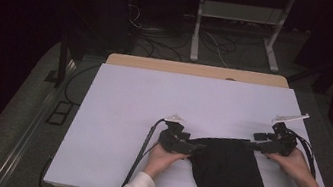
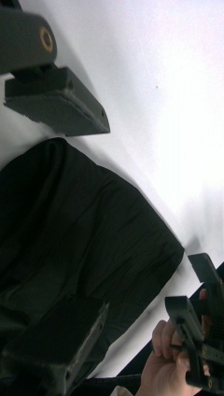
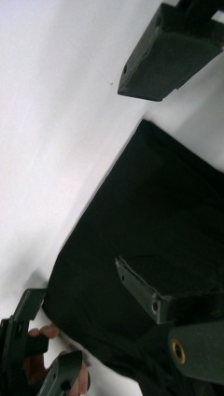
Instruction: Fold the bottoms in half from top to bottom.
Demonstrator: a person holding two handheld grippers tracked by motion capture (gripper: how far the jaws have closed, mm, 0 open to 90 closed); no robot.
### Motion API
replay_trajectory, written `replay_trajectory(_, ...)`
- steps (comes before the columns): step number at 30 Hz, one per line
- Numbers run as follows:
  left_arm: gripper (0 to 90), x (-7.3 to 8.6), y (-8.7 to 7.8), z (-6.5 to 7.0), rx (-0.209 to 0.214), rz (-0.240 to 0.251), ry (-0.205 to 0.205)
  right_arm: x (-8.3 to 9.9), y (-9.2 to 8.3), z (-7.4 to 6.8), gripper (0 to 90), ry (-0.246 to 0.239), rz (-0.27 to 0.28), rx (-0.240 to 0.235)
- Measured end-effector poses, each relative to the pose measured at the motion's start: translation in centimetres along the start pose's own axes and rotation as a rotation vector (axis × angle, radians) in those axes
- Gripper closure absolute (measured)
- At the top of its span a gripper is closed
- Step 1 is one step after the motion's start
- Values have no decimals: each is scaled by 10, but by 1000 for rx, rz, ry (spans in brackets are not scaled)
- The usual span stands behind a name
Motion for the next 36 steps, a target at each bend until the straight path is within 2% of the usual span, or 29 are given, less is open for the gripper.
replay_trajectory(4, 154, 1, 2, -3, 0, -7, 1, 1, 5, 3, 180, -7, -14, 1)
replay_trajectory(7, 207, 2, 2, -2, 13, -8, -7, 2, 8, 4, 237, -22, -16, -3)
replay_trajectory(9, 244, 3, 3, -1, 13, -24, 5, 1, 8, 4, 281, -32, -23, -6)
replay_trajectory(12, 347, 5, 4, 3, 22, -50, 32, 2, 9, 2, 380, -51, -25, -8)
replay_trajectory(14, 423, 5, 4, 4, 35, -59, 42, 2, 9, -1, 478, -68, -33, -13)
replay_trajectory(16, 503, 6, 5, 5, 44, -66, 50, 4, 10, -4, 613, -88, -49, -32)
replay_trajectory(18, 619, 7, 6, 5, 29, -80, 67, 5, 11, -6, 758, -97, -70, -45)
replay_trajectory(19, 690, 7, 6, 5, 19, -85, 75, 4, 11, -6, 803, -88, -70, -55)
replay_trajectory(21, 783, 7, 5, 4, 10, -85, 85, 3, 10, -6, 834, -61, -68, -56)
replay_trajectory(25, 836, 2, -2, 6, -16, -72, 127, -1, 9, -5, 847, -26, -53, -25)
replay_trajectory(29, 840, -6, -13, 11, -22, -87, 166, -10, 8, -9, 849, 4, -11, -14)
replay_trajectory(36, 841, -18, -32, 18, -46, -97, 224, -19, 12, -18, 851, 5, 11, -25)
Point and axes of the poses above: each handheld gripper's, and its own axes: y roughly forward along the jaws, x roughly out of its underside, z roughly to its right, the point moved 6 cm from there along y, roughly forward along the jaws, and after that the axes turned 15 degrees about x, right-handed, at the moved point
